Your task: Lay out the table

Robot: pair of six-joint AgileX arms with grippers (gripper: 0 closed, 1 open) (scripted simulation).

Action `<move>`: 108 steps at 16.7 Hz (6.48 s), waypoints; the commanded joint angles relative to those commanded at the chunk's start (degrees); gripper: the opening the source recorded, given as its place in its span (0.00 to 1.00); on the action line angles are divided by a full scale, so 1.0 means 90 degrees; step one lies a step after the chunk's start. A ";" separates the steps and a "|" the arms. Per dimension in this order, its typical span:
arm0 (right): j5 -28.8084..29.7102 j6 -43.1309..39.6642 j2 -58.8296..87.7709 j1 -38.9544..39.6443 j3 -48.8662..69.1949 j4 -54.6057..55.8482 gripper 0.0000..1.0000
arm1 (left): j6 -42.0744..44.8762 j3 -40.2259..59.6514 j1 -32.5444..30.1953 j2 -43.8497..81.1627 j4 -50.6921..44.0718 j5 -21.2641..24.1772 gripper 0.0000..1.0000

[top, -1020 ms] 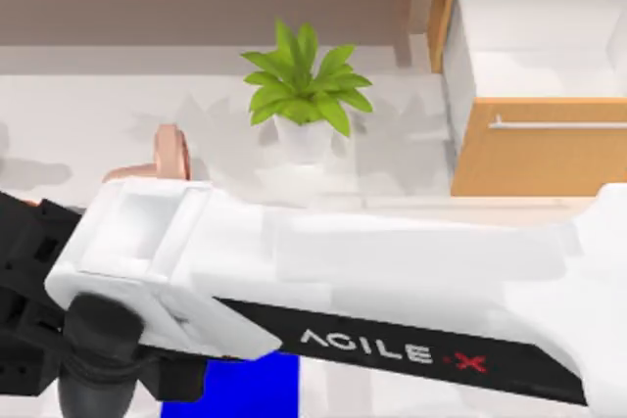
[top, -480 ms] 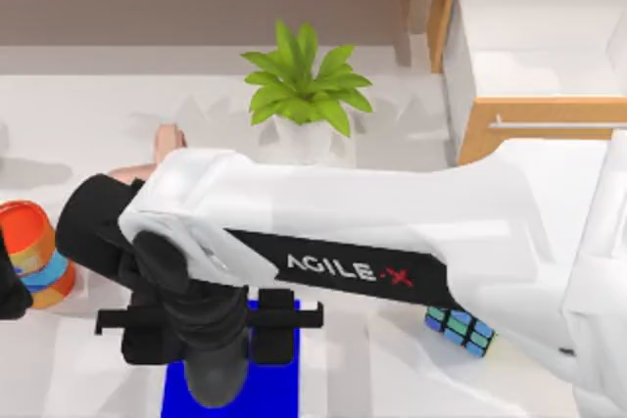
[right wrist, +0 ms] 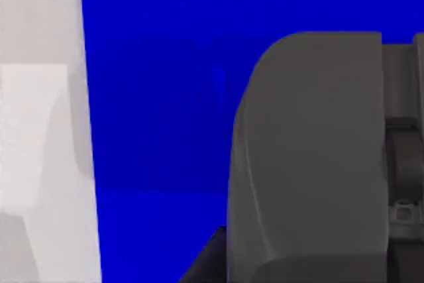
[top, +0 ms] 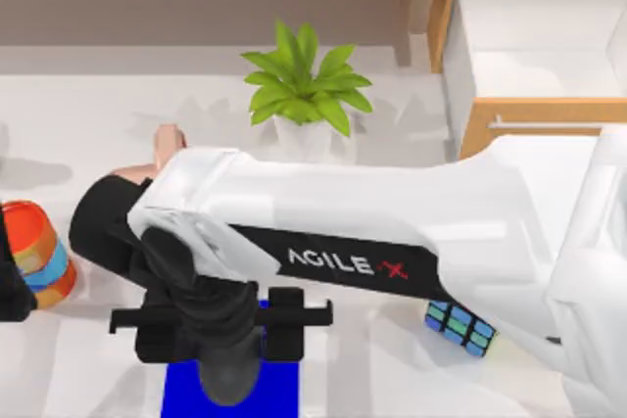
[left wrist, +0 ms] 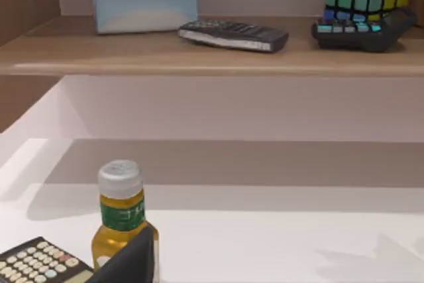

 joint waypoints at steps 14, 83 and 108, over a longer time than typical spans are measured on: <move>0.0000 0.0000 0.0000 0.0000 0.0000 0.0000 1.00 | 0.0000 0.0000 0.0000 0.0000 0.0000 0.0000 1.00; 0.1556 -1.6900 -0.2196 -0.4940 -0.9957 1.7441 0.85 | 0.0000 0.0000 0.0000 0.0000 0.0000 0.0000 1.00; 0.1365 -1.6890 -0.1957 -0.5140 -0.9259 1.6947 0.00 | 0.0000 0.0000 0.0000 0.0000 0.0000 0.0000 1.00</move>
